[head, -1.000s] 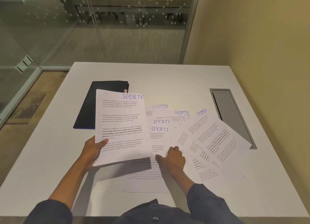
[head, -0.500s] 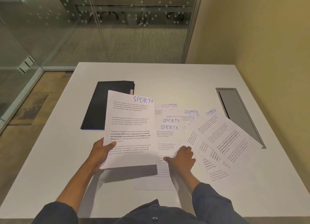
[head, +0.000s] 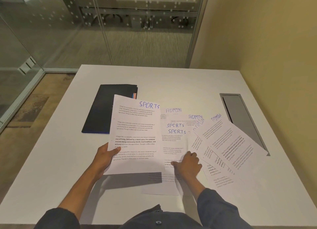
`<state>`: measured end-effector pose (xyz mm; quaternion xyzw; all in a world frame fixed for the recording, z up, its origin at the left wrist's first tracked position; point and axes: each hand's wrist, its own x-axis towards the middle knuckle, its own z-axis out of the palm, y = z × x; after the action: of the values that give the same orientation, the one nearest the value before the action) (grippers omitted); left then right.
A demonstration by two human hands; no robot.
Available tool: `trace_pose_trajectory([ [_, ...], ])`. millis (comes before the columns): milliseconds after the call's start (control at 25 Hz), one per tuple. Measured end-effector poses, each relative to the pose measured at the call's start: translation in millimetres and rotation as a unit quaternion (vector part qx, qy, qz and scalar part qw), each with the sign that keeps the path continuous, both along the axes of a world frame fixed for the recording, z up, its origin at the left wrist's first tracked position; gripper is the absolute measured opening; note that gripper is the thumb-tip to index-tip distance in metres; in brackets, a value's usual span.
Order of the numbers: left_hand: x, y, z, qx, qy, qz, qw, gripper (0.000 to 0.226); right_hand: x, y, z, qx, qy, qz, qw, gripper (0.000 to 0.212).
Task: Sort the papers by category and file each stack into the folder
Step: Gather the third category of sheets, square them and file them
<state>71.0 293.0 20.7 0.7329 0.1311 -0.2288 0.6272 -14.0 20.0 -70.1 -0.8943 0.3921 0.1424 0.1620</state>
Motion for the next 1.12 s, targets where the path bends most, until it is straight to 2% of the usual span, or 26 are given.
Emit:
trace_pose_trajectory([
  [200,-1.2,-5.6,-0.8,-0.007,0.003,-0.001,1.000,0.027,-2.9,-12.1,3.7,0.046,-0.024,-0.029,0.998,0.062],
  [320,-1.1,-8.8,-1.7,-0.011,0.003,0.001,1.000,0.029,-10.9,-22.2,9.8,0.128,-0.122,-0.027,0.984,0.035],
  [480,-1.1,-14.7,-1.2,-0.011,-0.002,0.013,1.000,0.030,-24.4,-39.5,25.1,0.195,-0.274,-0.036,0.941,0.018],
  [720,-1.0,-32.5,-1.3,-0.007,-0.013,0.034,0.999,0.033,-32.1,-102.5,63.9,0.278,-0.416,-0.148,0.853,0.013],
  [880,-4.2,-54.1,-5.6,-0.006,-0.006,0.028,1.000,0.032,-30.7,-150.5,87.3,0.353,-0.439,-0.220,0.797,0.023],
  [1120,-23.0,-121.1,-4.5,-0.045,0.009,-0.016,0.999,0.034,-14.2,-157.0,102.5,0.411,-0.405,-0.199,0.792,0.012],
])
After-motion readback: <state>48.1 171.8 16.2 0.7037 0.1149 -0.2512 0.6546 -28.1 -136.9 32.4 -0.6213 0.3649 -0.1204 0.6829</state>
